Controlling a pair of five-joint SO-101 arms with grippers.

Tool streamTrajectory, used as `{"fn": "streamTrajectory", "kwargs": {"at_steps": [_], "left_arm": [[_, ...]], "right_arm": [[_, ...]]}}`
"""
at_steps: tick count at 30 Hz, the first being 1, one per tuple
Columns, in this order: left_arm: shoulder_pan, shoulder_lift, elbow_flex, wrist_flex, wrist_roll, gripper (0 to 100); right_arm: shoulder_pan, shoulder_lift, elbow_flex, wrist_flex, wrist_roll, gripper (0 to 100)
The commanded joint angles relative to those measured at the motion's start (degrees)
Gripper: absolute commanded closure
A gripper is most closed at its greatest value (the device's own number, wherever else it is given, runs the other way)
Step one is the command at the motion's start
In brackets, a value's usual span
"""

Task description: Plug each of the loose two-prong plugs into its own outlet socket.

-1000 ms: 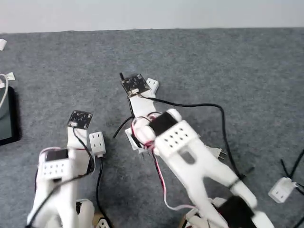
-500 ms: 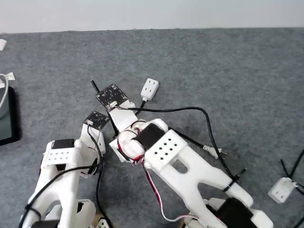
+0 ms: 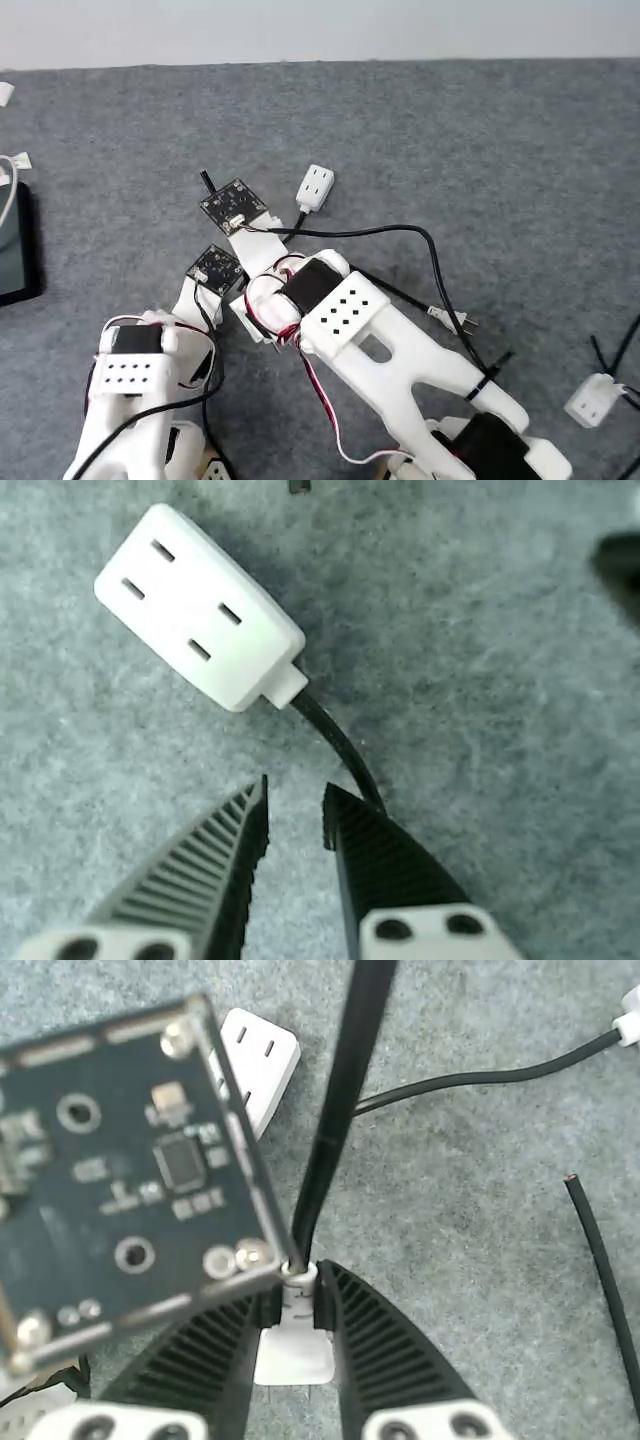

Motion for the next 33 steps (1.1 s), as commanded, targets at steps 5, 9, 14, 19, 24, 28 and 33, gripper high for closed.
{"fn": "streamTrajectory", "kwargs": {"at_steps": [5, 9, 14, 19, 24, 28, 33], "left_arm": [[-1.5, -1.0, -0.7, -0.7, 1.5, 99], [-1.2, -0.9, -0.7, -0.9, 1.7, 99], [-1.2, -0.8, -0.7, -0.9, 1.8, 99], [-1.2, 7.3, -3.9, -1.7, 1.8, 99], [-1.2, 14.0, -7.3, -1.1, 0.6, 99], [-0.2, 9.1, -4.7, -0.8, -0.6, 99], [3.9, -1.8, 0.7, 0.3, -1.9, 99]], "right_arm": [[6.7, -7.9, -0.6, 2.9, 0.8, 99.1], [7.7, -14.7, -0.5, 5.5, 1.8, 99.1], [2.9, -17.1, 3.1, 3.6, 1.9, 99.1], [-2.5, -17.1, 5.9, 0.6, 2.0, 99.1], [-2.5, -17.0, 6.2, 0.2, 2.0, 99.1], [-2.7, -17.0, 6.3, 0.0, 1.9, 99.1], [-2.8, -17.0, 6.3, -0.9, 1.6, 99.1]]}}
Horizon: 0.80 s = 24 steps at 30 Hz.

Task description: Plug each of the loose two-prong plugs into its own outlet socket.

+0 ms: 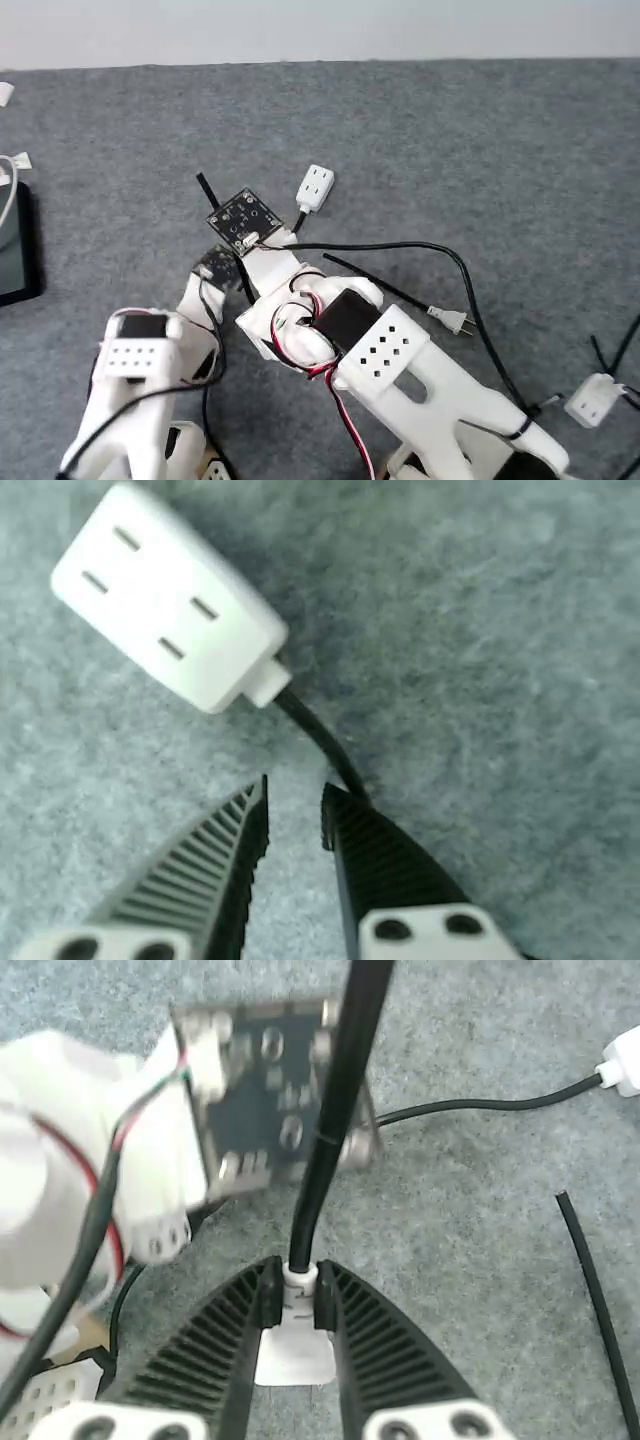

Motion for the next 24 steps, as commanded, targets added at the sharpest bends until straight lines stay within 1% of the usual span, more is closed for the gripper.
{"fn": "streamTrajectory", "kwargs": {"at_steps": [1, 5, 13, 17, 19, 21, 24], "left_arm": [[3.9, -9.6, 3.3, 1.4, -2.5, 99], [6.9, -14.4, 5.6, 2.7, -3.7, 99], [7.0, -15.0, 5.8, 3.2, -4.4, 99], [6.7, -15.1, 5.8, 3.2, -4.4, 99], [5.2, -15.2, 5.7, 2.9, -4.2, 99], [2.1, -15.3, 5.5, 2.2, -3.3, 99], [-6.3, -15.3, 3.9, -0.4, 5.6, 99]], "right_arm": [[-0.6, -2.2, -0.3, -1.4, 0.2, 99.1], [-0.6, -2.2, -0.3, -1.4, 0.2, 99.1], [-0.6, -2.1, -0.3, -1.7, 0.2, 99.1], [-0.5, -2.1, 2.8, -6.0, -1.1, 99.1], [-0.5, -2.1, 4.6, -8.7, -2.5, 99.1], [-0.3, -2.1, 5.2, -10.4, -4.3, 99.1], [0.5, -2.1, 5.3, -12.7, -7.0, 99.1]]}}
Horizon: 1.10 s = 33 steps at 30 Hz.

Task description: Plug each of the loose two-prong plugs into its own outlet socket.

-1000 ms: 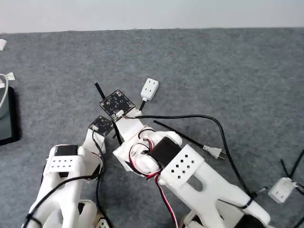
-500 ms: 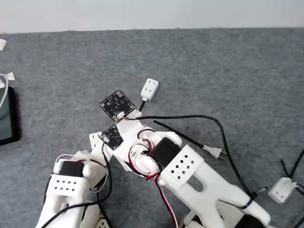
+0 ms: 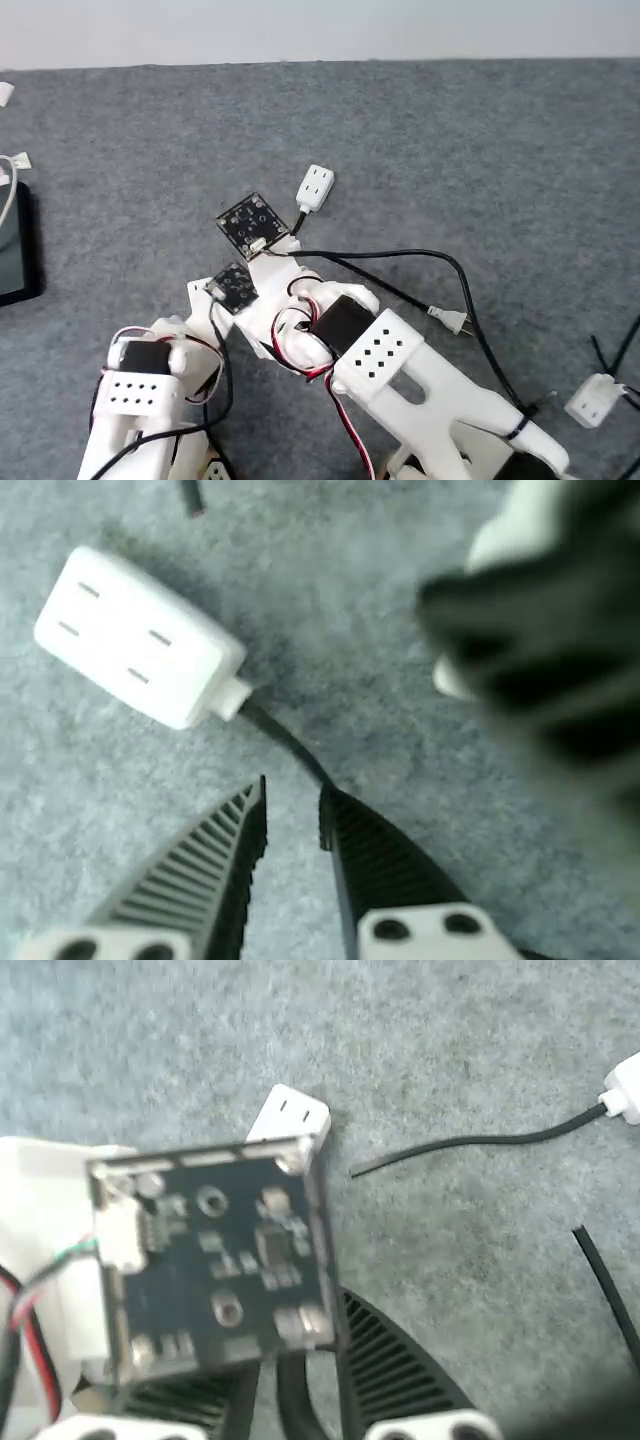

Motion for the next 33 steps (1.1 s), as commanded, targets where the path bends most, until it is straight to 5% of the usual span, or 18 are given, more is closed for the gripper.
{"fn": "streamTrajectory", "kwargs": {"at_steps": [1, 10, 23, 33], "left_arm": [[-11.3, -0.8, -2.9, -3.1, 11.6, 99], [-25.0, -0.6, -6.9, -8.5, 27.4, 99], [-31.5, -0.3, -9.7, -8.1, 28.5, 99], [-31.5, -0.3, -9.3, -9.0, 28.5, 97]], "right_arm": [[1.1, -2.1, -0.8, -4.3, -4.2, 99.1], [0.7, 8.9, -5.2, -17.7, -8.5, 99.1], [0.0, 32.0, -24.3, -20.4, -8.6, 99.1], [-0.3, 35.9, -25.3, -20.4, -8.6, 99.1]]}}
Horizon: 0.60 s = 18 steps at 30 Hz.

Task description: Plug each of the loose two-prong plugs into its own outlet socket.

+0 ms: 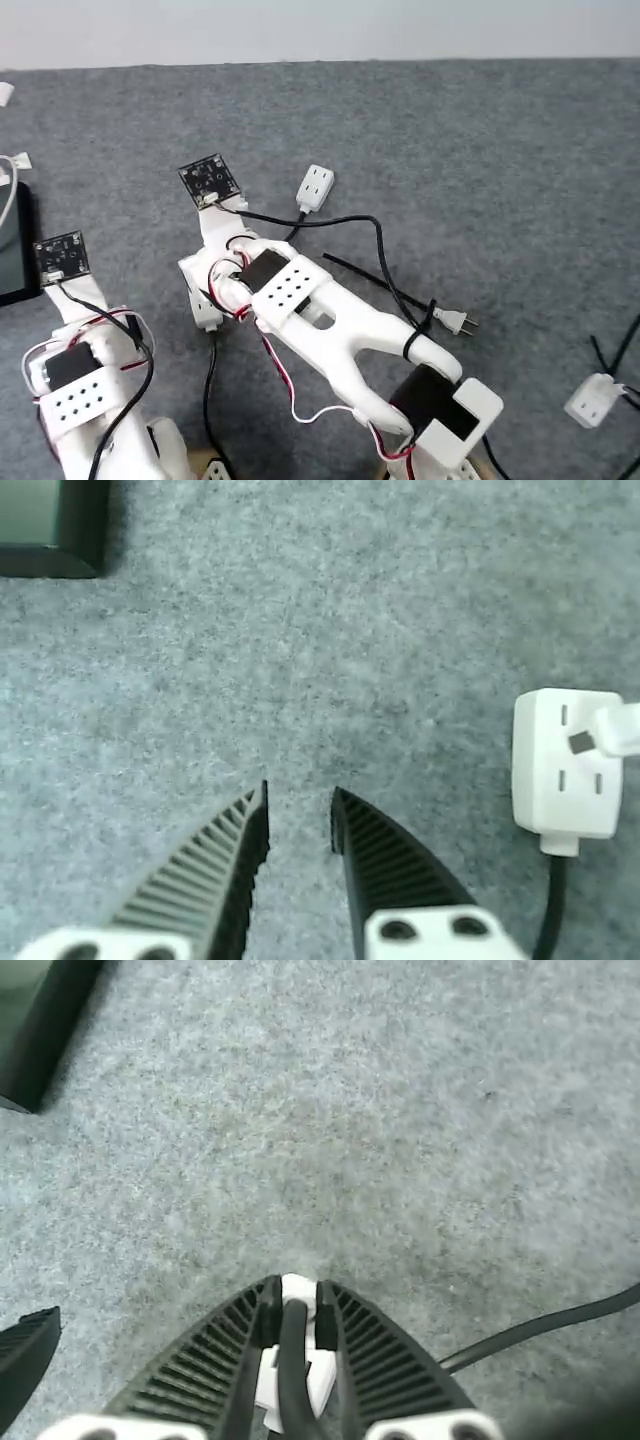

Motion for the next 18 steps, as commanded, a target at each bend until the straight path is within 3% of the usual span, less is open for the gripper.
{"fn": "streamTrajectory", "kwargs": {"at_steps": [1, 18], "left_arm": [[-0.2, -0.2, -2.1, -2.6, 0.7, 97], [0.4, -0.2, -1.5, -3.1, 0.7, 97]], "right_arm": [[-0.7, -0.3, -3.6, -0.9, -0.5, 99.1], [-0.2, -0.2, -2.5, -4.1, -0.2, 99.1]]}}
